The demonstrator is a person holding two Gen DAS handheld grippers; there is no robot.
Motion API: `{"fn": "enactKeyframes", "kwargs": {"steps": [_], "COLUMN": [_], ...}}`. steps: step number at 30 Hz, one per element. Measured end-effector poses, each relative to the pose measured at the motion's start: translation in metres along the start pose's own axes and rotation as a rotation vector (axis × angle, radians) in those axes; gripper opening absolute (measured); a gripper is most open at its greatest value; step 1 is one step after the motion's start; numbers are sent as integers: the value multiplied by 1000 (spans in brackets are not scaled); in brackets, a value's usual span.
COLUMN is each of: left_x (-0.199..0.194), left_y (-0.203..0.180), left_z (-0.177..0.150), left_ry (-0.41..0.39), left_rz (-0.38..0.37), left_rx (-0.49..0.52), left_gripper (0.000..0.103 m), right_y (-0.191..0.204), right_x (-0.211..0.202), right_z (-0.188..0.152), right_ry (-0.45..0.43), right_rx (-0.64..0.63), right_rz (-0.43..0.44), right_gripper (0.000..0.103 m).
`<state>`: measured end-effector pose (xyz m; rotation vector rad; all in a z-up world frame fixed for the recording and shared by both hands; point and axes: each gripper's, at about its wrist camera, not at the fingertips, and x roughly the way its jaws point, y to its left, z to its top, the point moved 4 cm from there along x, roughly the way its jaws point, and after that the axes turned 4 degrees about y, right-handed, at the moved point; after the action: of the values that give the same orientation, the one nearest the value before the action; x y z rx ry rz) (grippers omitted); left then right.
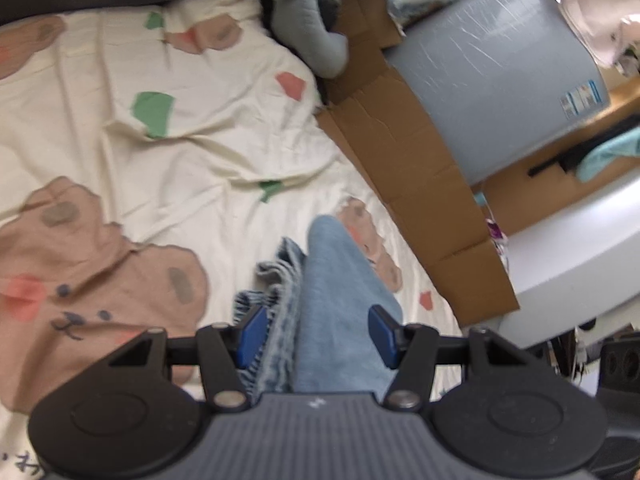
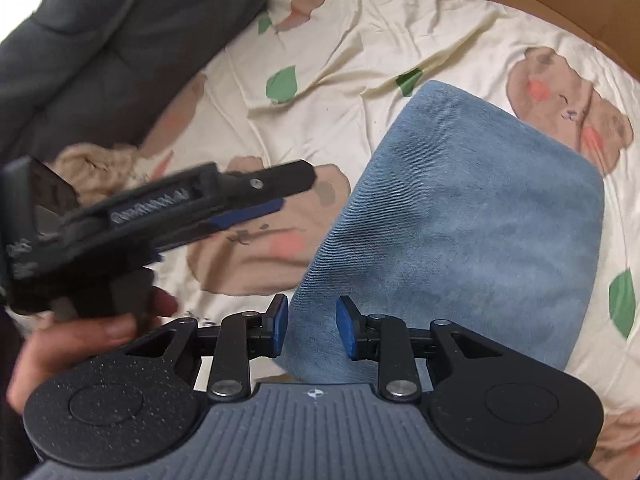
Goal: Fold clothes
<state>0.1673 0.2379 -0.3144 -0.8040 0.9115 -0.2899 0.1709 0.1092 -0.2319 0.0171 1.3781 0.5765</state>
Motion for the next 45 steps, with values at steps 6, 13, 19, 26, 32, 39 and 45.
{"fn": "enactKeyframes", "kwargs": {"steps": [6,13,19,26,32,39,45], "left_x": [25,45,39,23,18,25,35], "left_y": [-1,1,5,5,23,28,24], "left_z": [-9,-20,-22,-31,-41,-39,-35], "left_ry": [54,95,82,70,70,75,80], "left_rz": [3,14,45,67,82,83,101], "left_rx": [18,26,37,46,5,12,48], "left_gripper": [58,36,9,6,6,7,7], "right_y": [-29,-114,-165,-196,-206,-224,-223], "right_x": [-19,-23,-24,-17,0,19,18], "right_z": [-1,5,9,16,31,48,61], "right_ry": [-26,-118,-195,-225,-245,-264,-308], "right_rx": [15,178,260,324,304,301,272], "right_rz": [-35,-169,-252,-262,-214,-203,-210], "right_gripper": [34,34,34,33,29,21,21]}}
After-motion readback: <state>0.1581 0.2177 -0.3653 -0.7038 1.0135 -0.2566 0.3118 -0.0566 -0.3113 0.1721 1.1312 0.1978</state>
